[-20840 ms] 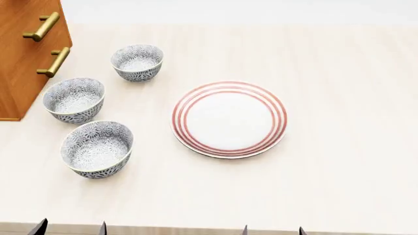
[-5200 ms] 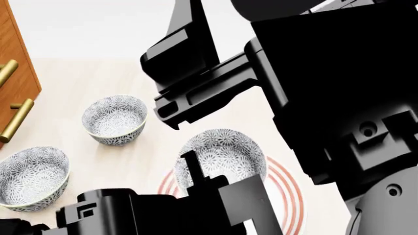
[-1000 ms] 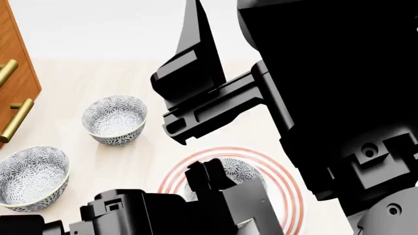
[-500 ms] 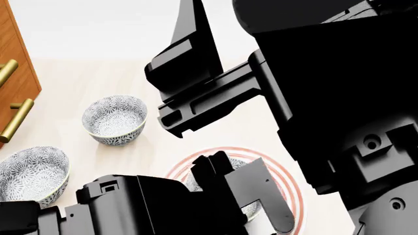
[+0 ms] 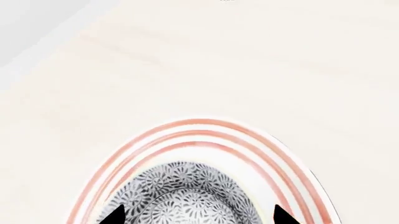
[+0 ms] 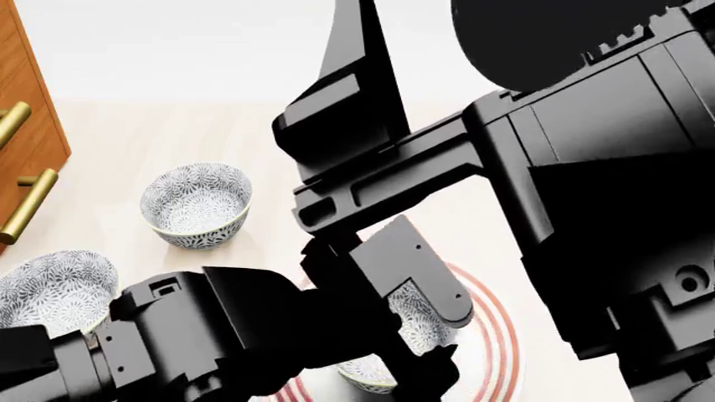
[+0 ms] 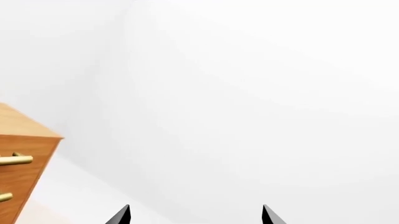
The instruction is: Put the bowl at the front on the plate.
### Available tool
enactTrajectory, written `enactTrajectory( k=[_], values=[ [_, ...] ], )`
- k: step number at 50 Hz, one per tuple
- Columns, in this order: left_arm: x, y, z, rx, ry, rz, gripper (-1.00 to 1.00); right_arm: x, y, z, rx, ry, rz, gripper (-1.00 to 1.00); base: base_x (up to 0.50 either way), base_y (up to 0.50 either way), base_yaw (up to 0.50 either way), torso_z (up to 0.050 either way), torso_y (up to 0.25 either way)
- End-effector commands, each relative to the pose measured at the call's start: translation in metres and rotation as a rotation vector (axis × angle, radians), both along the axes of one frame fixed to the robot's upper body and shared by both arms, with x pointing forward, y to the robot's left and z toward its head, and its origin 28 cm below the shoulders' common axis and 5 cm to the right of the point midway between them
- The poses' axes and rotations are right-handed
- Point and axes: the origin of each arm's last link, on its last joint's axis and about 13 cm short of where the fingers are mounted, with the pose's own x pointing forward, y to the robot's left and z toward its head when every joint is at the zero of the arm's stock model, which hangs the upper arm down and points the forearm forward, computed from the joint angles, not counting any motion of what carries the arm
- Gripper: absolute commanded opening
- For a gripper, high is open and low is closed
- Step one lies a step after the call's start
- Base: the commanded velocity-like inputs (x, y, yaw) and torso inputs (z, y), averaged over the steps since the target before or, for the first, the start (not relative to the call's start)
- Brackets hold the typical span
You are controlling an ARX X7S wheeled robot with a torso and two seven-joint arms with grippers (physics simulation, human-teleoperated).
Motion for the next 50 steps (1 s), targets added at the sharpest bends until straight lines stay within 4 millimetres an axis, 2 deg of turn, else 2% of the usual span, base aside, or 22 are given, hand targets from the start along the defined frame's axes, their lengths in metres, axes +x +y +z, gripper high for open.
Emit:
enactTrajectory(
  k=[1,29,35,41,50],
  values=[
    [0.014,0.012,0.000,-0.066,0.026,0.071,1.00,-0.007,-0.005,-0.001,0.014,-0.019,-0.022,1.00,0.00,0.00,0.00,0.000,0.000],
    [0.043,0.046,0.019,-0.258,0.036,0.245,1.00,-0.039,-0.029,-0.019,0.087,-0.030,-0.140,1.00,0.00,0.00,0.00,0.000,0.000],
    [0.041,0.054,0.029,-0.292,0.023,0.242,1.00,-0.038,-0.032,-0.028,0.097,-0.013,-0.154,1.00,0.00,0.00,0.00,0.000,0.000],
    [0.043,0.066,0.030,-0.315,0.012,0.288,1.00,-0.034,-0.033,-0.033,0.113,-0.010,-0.153,1.00,0.00,0.00,0.00,0.000,0.000],
    [0.026,0.078,0.047,-0.395,-0.064,0.283,1.00,-0.027,-0.034,-0.043,0.121,0.006,-0.157,1.00,0.00,0.00,0.00,0.000,0.000]
  ],
)
